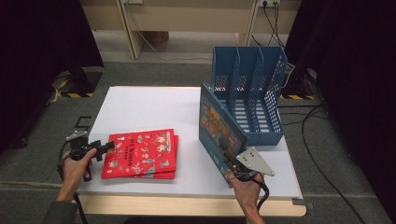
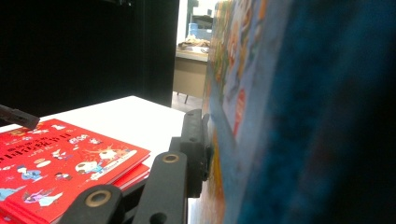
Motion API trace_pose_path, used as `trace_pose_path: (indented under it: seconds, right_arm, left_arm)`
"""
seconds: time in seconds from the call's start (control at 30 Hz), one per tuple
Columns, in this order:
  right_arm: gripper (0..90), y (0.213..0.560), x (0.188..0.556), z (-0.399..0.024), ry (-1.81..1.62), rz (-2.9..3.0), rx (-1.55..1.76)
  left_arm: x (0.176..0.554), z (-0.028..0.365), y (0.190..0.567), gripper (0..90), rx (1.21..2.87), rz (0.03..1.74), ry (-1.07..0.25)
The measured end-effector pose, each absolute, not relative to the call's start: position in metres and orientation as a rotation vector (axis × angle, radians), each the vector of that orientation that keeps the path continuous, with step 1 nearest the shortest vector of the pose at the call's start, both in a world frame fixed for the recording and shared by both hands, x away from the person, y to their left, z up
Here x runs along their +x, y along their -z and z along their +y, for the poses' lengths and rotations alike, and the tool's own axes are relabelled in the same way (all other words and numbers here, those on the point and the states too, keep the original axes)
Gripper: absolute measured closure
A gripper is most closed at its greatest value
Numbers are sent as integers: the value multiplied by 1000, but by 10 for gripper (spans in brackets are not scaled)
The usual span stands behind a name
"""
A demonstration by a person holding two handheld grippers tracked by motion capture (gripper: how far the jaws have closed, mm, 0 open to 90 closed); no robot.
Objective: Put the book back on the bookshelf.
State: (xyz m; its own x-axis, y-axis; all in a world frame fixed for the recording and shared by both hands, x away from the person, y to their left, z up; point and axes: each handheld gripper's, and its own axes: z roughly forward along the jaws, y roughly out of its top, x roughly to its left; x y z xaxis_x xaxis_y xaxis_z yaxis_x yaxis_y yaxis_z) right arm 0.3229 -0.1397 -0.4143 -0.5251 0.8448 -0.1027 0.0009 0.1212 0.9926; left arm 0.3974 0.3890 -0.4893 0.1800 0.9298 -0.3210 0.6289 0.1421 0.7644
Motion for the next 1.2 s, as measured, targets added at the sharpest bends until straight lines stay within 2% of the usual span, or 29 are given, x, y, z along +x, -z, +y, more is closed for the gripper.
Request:
trace_pose_path:
  seconds: [0.33, 0.43, 0.6, 0.8, 1.0, 1.2]
  right_arm:
    - [820, 415, 325, -140, -1531, 1710, 838]
    - [826, 412, 326, -138, -1520, 1743, 817]
    - [828, 404, 330, -135, -1535, 1769, 820]
    - [828, 395, 334, -136, -1619, 1783, 888]
    - [828, 371, 333, -141, -1680, 1761, 887]
    - [828, 344, 333, -150, -1707, 1705, 877]
  left_arm:
    - [397, 399, 490, 244, 1549, 1566, -479]
    - [397, 403, 488, 243, 1559, 1568, -491]
    - [393, 413, 481, 224, 1619, 1578, -603]
    - [393, 420, 488, 224, 1630, 1626, -617]
    - [397, 414, 497, 183, 1730, 1615, -559]
    - [397, 402, 502, 133, 1859, 1563, -656]
